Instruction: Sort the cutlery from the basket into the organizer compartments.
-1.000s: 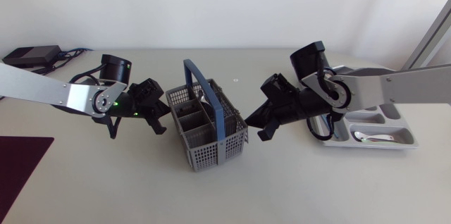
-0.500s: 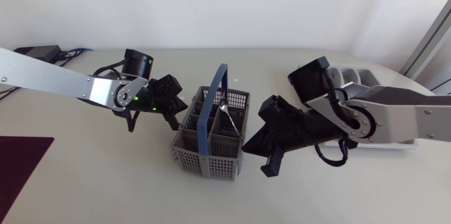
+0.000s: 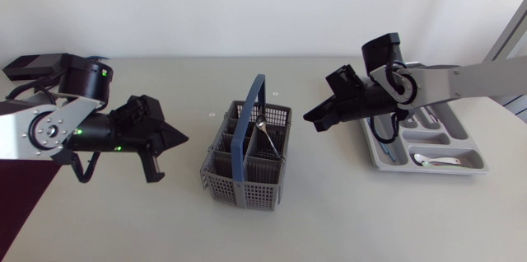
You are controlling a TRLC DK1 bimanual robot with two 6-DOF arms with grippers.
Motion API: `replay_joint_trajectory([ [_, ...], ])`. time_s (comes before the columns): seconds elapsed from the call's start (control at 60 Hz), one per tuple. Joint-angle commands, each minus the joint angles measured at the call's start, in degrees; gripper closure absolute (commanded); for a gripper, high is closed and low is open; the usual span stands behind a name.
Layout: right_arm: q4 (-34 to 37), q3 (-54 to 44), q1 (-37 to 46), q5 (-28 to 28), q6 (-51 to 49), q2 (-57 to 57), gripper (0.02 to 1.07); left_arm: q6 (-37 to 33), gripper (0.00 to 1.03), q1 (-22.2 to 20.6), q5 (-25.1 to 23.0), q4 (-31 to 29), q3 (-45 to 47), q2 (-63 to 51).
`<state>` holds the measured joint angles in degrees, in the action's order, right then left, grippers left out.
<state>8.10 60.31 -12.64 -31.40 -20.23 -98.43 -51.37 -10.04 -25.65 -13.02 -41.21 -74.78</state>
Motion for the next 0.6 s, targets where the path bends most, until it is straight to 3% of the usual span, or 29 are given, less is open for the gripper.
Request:
replay_joint_trajectory([
  [0.0, -0.5, 4.5, 0.2, -0.6, 2.7, -4.4, 1.02, -4.5, 1.0, -2.1, -1.6, -3.7, 3.0, 4.0],
  [0.233, 0.5, 14.9, 0.3, -1.3, 5.1, -12.7, 1.02, -7.6, 1.0, -10.6, -3.2, -11.2, 7.7, 7.9],
  [0.383, 2.4, 18.0, -0.5, -3.6, 4.9, -15.1, 1.02, -6.2, 1.0, -12.8, -3.2, -7.9, 8.0, 3.2],
  [0.583, 8.6, 17.9, -1.4, -7.6, 0.6, -15.2, 1.02, -3.3, 1.0, -10.1, -2.8, 0.9, 6.6, -2.2],
])
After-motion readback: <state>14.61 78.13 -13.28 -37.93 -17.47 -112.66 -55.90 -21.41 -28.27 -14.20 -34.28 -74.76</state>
